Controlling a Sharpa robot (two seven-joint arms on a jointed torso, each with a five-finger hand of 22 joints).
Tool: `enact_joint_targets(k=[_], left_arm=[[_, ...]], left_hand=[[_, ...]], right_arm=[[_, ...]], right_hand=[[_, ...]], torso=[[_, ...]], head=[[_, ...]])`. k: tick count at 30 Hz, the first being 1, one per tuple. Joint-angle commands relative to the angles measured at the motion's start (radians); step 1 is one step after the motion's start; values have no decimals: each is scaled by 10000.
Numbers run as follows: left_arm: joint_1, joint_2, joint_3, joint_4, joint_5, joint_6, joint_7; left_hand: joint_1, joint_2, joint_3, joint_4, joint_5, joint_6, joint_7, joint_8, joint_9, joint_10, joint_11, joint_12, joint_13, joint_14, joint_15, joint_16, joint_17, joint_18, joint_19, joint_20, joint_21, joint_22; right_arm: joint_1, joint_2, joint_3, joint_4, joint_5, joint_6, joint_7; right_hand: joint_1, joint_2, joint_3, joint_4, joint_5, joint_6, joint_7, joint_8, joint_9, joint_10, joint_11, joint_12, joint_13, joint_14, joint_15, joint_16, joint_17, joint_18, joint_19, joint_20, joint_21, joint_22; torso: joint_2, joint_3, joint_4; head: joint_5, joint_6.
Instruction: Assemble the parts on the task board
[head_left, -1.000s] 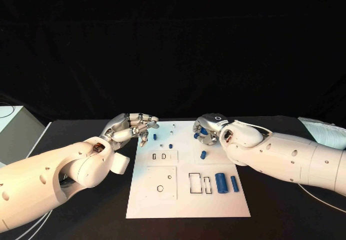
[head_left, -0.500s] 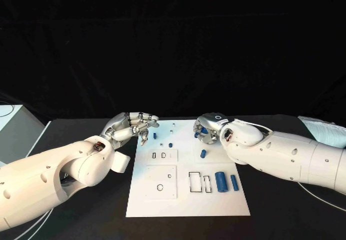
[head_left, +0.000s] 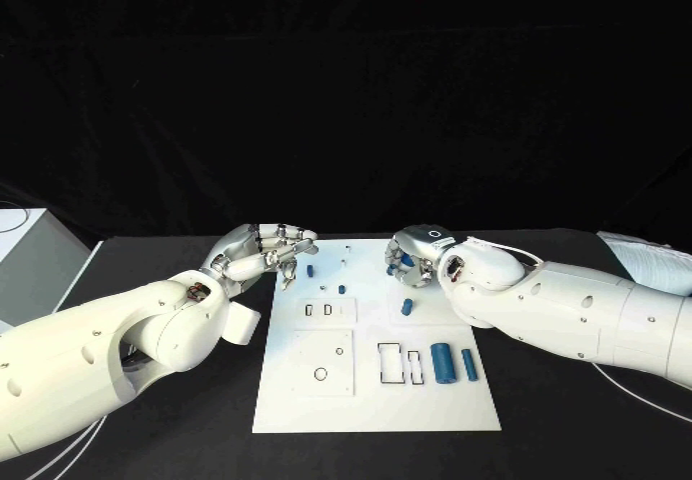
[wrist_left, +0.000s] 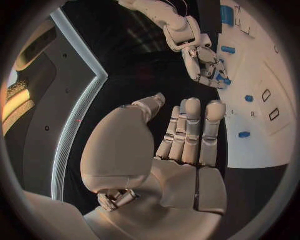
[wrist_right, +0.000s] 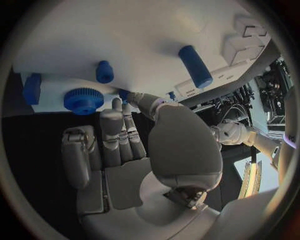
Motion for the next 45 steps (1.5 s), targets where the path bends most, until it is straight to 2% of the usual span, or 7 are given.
enact_joint_targets(k=[1, 14, 18, 24, 29, 34, 45], left_arm=[[12, 12, 9, 20, -27, 152, 24], [12, 51, 9, -25, -33, 167, 8], [12, 55, 8, -29, -33, 160, 5], [12, 54, 8, -32, -33, 151, 2], [11, 46, 8, -45, -33, 146, 4], [11, 32, 8, -74, -33, 132, 7], [10, -68, 8, -61, -33, 88, 25]], left_hand=[[-71, -1, 16, 33, -40, -75, 56, -6, 12, -45, 17, -62, -8, 15, 51, -36, -15, 188, -61, -20, -59, -12], [-69, -2, 17, 28, -40, -84, 62, -9, 12, -53, 21, -71, -15, 18, 54, -42, -18, 189, -63, -18, -64, -18], [-69, -2, 17, 28, -40, -84, 62, -9, 12, -53, 21, -71, -15, 18, 54, -42, -18, 189, -63, -18, -64, -18], [-61, 7, 23, 22, -40, -93, 70, -11, 13, -59, 26, -79, -23, 21, 58, -50, -23, 189, -63, -15, -70, -26], [-51, 16, 31, 15, -40, -95, 71, -11, 14, -60, 27, -83, -26, 23, 59, -54, -25, 190, -63, -14, -72, -29], [-51, 16, 31, 15, -40, -95, 71, -11, 14, -60, 27, -83, -26, 23, 59, -54, -25, 190, -63, -14, -72, -29], [-27, 40, 51, 0, -40, -100, 76, -10, 17, -61, 31, -92, -36, 27, 61, -62, -30, 195, -76, -11, -88, -56]], right_arm=[[-13, 44, -9, -40, 8, 251, 80], [-13, 125, -10, -91, -49, 288, 46], [-13, 146, -10, -89, -88, 235, 4], [-13, 169, -10, -81, -146, 73, -91], [-12, 166, -9, -42, -235, -380, -259], [1, 157, -6, 38, -320, -833, -438], [116, 363, 13, 52, -425, -1348, -648]], right_hand=[[-99, -38, -36, 35, -49, -27, 41, -9, 3, 27, 28, -65, -16, -67, 4, 8, -16, -34, 804, 14, -42, 2241], [14, 17, 26, -12, 3, 73, 11, 45, 45, 157, 5, -100, -85, -89, -6, -9, -89, -28, 794, 14, -58, 2223], [-72, 23, -9, 54, -139, 188, -20, 111, 98, 378, -33, -111, -149, -88, -35, 21, -113, -37, 812, -9, -37, 2255], [18, 141, 83, 40, -100, 329, -80, 189, 150, 547, -88, -134, -205, -88, -79, 35, -147, -42, 823, -43, -26, 2272], [114, 236, 181, -11, -117, 422, -92, 244, 196, 697, -118, -165, -256, -78, -105, 75, -137, -50, 841, -72, -4, 2303], [122, 236, 188, -25, -120, 454, -93, 264, 212, 763, -127, -164, -265, -74, -113, 91, -126, -56, 853, -80, 11, 2323], [117, 199, 179, -41, -134, 452, -88, 262, 217, 788, -127, -177, -277, -82, -117, 69, -173, -52, 845, -85, 0, 2310]], torso=[[14, 4, -2], [24, 3, -26], [21, 12, -10], [14, 1, 2], [11, 4, -8], [9, 6, -20], [21, -3, -23]], head=[[5, -5], [-14, -32], [-26, -33], [-32, -26], [-23, -9], [-14, 29], [-2, 104]])
